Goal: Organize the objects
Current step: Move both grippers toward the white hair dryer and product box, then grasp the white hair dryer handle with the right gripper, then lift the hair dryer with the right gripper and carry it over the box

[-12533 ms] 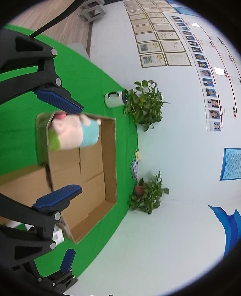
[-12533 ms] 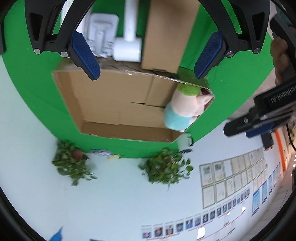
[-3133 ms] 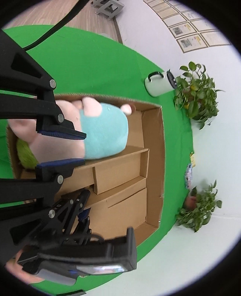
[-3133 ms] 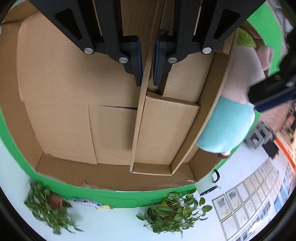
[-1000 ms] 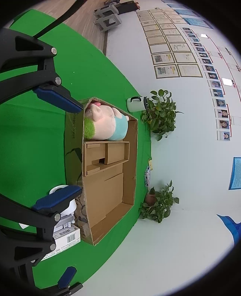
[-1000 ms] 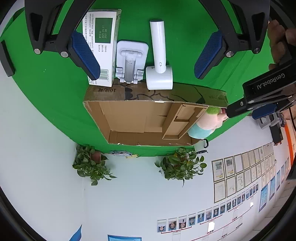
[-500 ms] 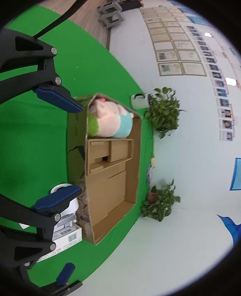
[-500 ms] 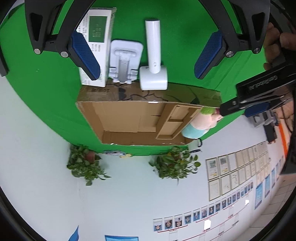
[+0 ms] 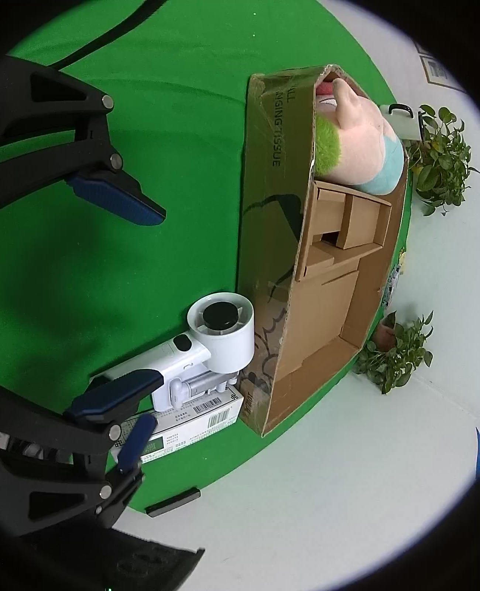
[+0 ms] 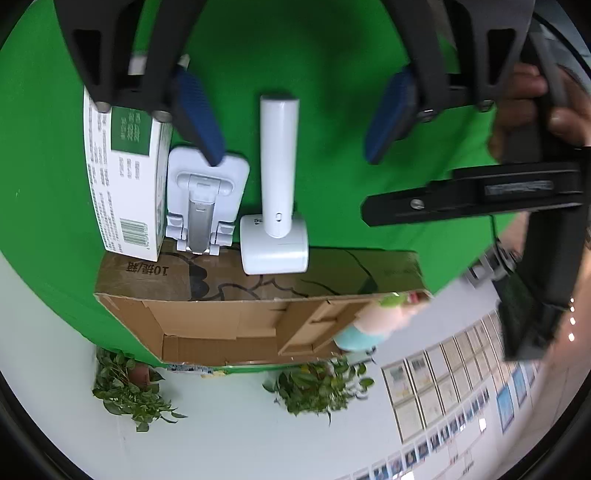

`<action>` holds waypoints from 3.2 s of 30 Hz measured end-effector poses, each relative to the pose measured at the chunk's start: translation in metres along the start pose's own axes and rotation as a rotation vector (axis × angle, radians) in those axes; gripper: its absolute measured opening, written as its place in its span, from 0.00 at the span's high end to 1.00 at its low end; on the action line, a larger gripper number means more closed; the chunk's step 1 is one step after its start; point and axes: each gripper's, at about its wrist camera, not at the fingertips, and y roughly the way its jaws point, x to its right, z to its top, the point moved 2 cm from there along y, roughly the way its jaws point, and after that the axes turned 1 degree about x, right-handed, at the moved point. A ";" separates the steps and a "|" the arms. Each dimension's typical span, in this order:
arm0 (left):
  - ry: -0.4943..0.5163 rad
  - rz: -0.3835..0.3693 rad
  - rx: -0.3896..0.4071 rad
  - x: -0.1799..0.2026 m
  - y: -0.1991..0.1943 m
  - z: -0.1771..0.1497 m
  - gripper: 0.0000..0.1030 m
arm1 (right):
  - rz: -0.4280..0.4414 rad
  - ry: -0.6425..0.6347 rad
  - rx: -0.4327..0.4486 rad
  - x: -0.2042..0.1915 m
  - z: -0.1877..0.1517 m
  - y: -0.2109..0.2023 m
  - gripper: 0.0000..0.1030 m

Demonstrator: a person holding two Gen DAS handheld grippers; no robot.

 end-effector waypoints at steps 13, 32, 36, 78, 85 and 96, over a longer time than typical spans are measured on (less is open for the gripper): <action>-0.030 -0.198 -0.117 0.003 0.006 -0.035 0.28 | 0.009 0.009 -0.139 -0.029 -0.040 0.007 0.64; -0.215 -0.333 -0.266 0.003 0.037 -0.048 0.64 | 0.042 -0.028 -0.158 -0.044 -0.038 0.017 0.50; -0.227 -0.327 -0.276 0.002 0.037 -0.048 0.67 | -0.028 -0.066 -0.152 -0.051 -0.040 0.016 0.66; 0.154 -0.225 0.059 0.087 -0.063 0.109 0.69 | -0.092 -0.019 0.170 -0.060 0.119 -0.074 0.76; 0.178 -0.215 0.101 0.101 -0.077 0.166 0.69 | -0.094 -0.035 0.215 -0.055 0.186 -0.089 0.76; 0.156 -0.189 0.099 0.097 -0.075 0.220 0.69 | -0.072 -0.057 0.181 -0.055 0.259 -0.086 0.76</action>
